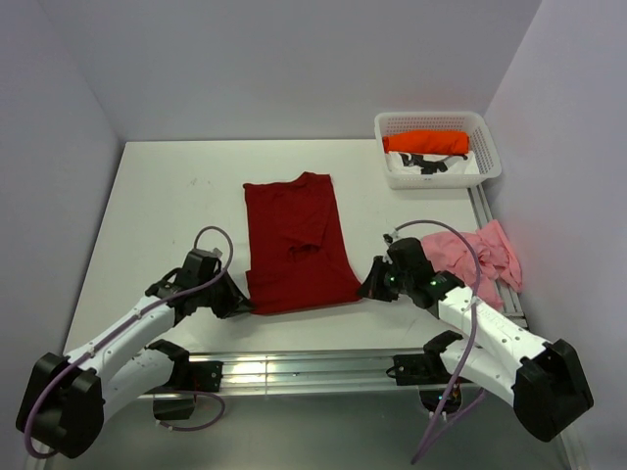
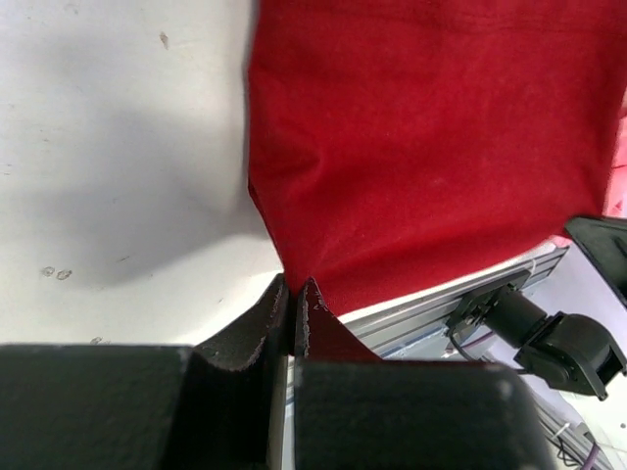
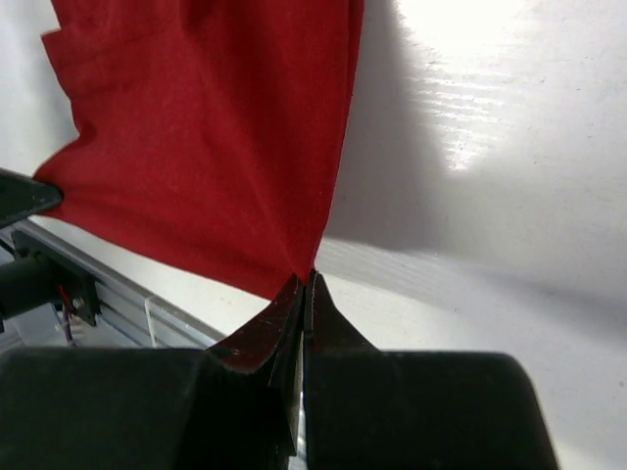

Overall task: Roll the t-shirts
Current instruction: Roll the tshirt

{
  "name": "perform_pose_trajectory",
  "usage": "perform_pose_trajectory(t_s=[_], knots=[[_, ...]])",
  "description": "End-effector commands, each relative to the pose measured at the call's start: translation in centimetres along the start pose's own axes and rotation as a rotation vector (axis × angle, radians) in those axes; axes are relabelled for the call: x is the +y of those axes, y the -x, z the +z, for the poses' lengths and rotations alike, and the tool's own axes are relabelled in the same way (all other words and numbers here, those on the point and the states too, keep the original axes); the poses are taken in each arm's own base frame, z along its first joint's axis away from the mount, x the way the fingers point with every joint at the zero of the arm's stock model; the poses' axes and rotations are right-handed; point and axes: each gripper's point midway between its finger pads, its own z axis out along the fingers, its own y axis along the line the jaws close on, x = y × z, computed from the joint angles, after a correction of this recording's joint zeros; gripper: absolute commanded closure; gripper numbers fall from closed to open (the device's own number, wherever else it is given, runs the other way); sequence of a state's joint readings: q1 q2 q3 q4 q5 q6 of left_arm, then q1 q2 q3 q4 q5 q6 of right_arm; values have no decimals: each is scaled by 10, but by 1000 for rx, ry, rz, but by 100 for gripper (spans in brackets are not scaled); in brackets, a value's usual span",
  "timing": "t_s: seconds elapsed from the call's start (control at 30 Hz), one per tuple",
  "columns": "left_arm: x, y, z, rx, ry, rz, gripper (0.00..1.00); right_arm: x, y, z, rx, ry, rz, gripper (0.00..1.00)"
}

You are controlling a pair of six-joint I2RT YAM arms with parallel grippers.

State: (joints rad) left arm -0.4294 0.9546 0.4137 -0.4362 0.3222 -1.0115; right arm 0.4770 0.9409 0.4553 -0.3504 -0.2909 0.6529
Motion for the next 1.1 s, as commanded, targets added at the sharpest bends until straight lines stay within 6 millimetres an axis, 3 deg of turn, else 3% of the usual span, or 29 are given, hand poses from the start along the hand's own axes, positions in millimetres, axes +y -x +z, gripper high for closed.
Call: perform_pose_trajectory(t_s=[0.0,0.27,0.4,0.77,0.9,1.03,1.07], knots=[[-8,15,-2,-109,-49,27,99,-11,7,5,-96,-8,19,100],[-8,47,-1,-280,-33,44,96,-3,36,18,-203,9,39,100],[-5,52,10,-271,5,43,98,-4,33,30,-179,7,57,100],[13,2,27,-92,-37,32,99,-24,-21,31,-77,-31,95,100],[6,-13,30,-38,-85,7,99,-30,-41,29,-28,-70,102,100],[0,-20,34,-32,-56,29,98,-26,-40,28,-63,-52,88,100],[6,-21,40,-22,-19,31,98,-27,-39,30,-64,-64,88,100]])
